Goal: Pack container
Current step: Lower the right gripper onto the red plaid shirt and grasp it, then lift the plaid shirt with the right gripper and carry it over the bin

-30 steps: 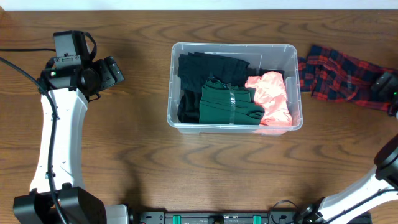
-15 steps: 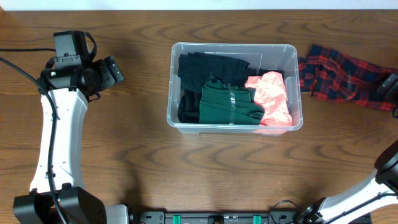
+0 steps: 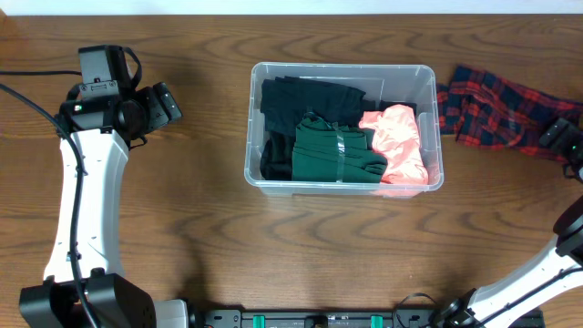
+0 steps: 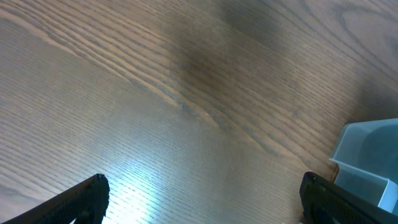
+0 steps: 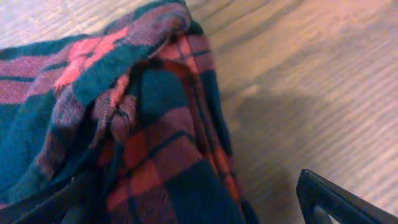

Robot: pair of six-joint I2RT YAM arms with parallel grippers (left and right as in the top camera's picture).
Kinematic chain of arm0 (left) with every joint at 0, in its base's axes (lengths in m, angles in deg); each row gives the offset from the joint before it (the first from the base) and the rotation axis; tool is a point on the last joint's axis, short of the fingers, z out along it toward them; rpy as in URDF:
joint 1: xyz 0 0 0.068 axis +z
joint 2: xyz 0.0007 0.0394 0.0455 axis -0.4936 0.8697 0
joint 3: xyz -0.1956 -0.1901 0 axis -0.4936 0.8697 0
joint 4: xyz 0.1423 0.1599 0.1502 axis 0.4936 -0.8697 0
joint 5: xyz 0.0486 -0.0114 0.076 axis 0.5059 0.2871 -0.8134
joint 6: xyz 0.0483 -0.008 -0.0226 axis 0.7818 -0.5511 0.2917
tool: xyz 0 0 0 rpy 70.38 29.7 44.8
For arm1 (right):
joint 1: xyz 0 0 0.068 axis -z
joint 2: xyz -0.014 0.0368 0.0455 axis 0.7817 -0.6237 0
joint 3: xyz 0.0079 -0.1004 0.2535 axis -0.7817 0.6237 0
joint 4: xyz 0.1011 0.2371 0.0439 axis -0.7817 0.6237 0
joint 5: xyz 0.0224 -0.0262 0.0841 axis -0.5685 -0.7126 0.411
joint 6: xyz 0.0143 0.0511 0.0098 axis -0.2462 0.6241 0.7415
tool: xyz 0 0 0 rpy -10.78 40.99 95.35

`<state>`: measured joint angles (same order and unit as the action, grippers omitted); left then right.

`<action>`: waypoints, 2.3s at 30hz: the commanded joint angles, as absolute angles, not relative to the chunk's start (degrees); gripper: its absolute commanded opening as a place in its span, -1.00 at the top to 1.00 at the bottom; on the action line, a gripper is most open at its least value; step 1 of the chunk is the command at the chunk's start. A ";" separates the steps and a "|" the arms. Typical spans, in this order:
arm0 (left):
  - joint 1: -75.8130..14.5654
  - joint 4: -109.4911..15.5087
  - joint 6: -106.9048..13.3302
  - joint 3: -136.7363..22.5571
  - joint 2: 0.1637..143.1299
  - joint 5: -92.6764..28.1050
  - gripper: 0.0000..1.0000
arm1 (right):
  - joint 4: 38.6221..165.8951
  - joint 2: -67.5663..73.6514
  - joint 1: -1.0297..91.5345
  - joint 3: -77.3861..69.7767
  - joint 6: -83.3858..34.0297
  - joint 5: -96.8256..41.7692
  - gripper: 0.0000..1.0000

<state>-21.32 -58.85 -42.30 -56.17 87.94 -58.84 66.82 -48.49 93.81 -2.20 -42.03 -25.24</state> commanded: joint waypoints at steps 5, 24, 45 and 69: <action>-21.13 -58.96 -42.38 -56.41 87.55 -59.72 -0.96 | 66.90 -51.28 93.72 -2.13 -43.15 -14.93 -0.97; -21.13 -58.96 -42.38 -56.41 87.55 -59.72 -0.96 | 70.42 -50.69 93.90 -2.13 -43.10 -8.92 0.70; -21.13 -58.96 -42.38 -56.41 87.55 -59.72 -0.96 | 73.27 -30.02 93.87 -2.13 -30.49 3.65 0.98; -21.13 -58.96 -42.38 -56.41 87.55 -59.72 -0.96 | 79.47 4.58 77.41 -2.13 -20.02 4.55 0.98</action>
